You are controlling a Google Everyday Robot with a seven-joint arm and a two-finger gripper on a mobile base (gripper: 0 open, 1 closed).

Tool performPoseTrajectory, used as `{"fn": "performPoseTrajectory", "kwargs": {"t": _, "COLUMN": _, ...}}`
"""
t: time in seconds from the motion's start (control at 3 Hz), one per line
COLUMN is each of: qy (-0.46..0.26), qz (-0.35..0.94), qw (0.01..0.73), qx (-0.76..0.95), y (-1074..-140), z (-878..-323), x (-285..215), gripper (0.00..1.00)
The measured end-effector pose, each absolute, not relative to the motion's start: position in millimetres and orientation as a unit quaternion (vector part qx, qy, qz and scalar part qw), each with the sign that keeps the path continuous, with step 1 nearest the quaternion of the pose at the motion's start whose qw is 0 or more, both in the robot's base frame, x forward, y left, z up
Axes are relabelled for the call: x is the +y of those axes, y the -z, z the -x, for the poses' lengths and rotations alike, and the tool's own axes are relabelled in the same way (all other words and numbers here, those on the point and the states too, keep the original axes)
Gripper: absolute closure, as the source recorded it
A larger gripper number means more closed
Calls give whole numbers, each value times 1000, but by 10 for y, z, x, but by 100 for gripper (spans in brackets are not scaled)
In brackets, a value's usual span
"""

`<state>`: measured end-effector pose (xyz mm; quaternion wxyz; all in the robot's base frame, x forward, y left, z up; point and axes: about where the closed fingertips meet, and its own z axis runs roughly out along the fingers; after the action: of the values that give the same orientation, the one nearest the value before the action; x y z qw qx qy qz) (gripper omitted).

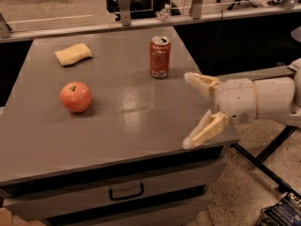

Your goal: Move apple near coke can

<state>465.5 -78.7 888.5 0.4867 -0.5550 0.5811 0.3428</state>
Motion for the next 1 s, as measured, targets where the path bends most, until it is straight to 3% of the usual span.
{"fn": "performPoseTrajectory", "kwargs": {"t": 1.0, "qy": -322, "qz": 526, "qw": 493, "qx": 613, "y": -8683, "z": -5046, "x": 199, "gripper": 0}}
